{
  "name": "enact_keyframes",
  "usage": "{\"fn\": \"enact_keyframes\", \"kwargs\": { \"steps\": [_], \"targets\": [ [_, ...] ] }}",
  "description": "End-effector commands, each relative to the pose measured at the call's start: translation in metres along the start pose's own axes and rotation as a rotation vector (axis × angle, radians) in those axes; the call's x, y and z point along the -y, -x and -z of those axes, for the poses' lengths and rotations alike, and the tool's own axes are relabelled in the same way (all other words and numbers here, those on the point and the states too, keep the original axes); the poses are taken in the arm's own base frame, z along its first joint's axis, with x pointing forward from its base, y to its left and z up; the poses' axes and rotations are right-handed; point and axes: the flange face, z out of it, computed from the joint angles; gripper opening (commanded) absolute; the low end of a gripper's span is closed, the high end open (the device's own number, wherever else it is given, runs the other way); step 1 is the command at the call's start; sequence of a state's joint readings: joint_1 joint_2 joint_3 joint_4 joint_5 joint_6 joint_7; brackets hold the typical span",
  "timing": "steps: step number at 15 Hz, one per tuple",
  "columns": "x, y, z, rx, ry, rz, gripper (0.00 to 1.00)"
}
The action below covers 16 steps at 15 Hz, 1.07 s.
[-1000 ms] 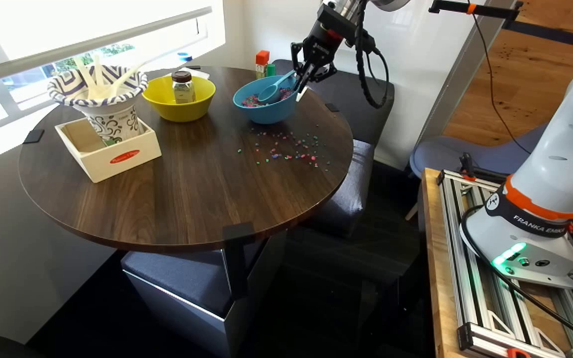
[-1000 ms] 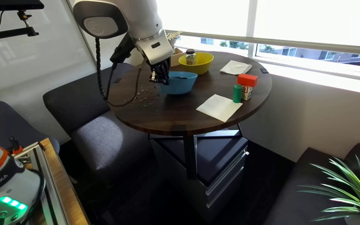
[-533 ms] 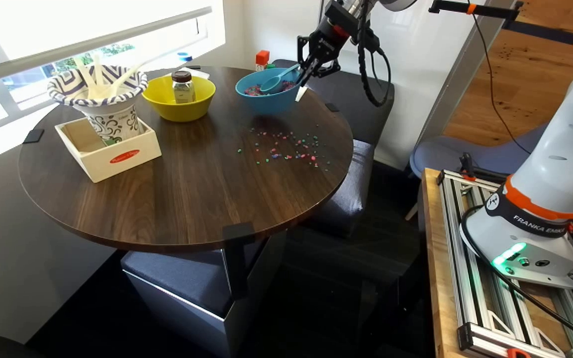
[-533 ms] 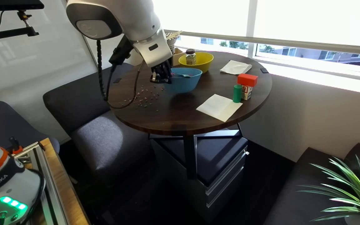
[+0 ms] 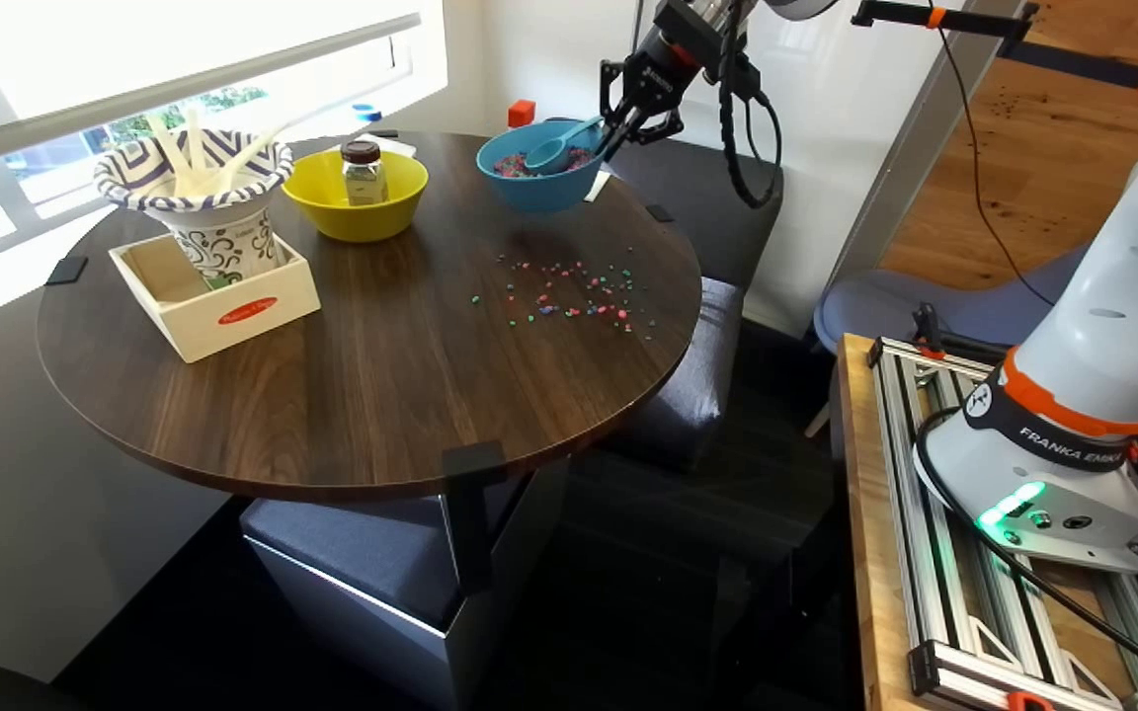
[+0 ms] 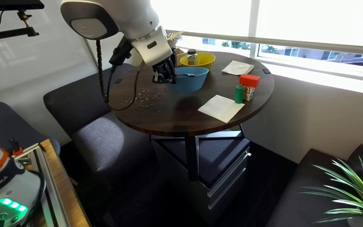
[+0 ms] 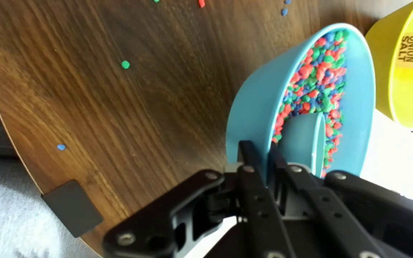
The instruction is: Move the blue bowl forward to the right
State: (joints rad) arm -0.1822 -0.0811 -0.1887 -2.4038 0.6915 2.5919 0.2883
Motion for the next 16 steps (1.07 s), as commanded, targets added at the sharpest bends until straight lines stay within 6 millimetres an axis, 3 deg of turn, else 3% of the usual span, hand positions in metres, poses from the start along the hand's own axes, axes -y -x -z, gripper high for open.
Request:
{"fn": "enact_keyframes", "kwargs": {
  "steps": [1,6,14,16],
  "targets": [
    [0.004,-0.005,0.0,0.009,-0.041,-0.046,0.03],
    [0.017,-0.032,-0.007,-0.01,-0.114,-0.244,0.03],
    [0.075,-0.073,-0.014,-0.117,-0.163,-0.351,0.03],
    [0.091,-0.075,-0.021,-0.142,-0.164,-0.35,0.03]
  ]
}}
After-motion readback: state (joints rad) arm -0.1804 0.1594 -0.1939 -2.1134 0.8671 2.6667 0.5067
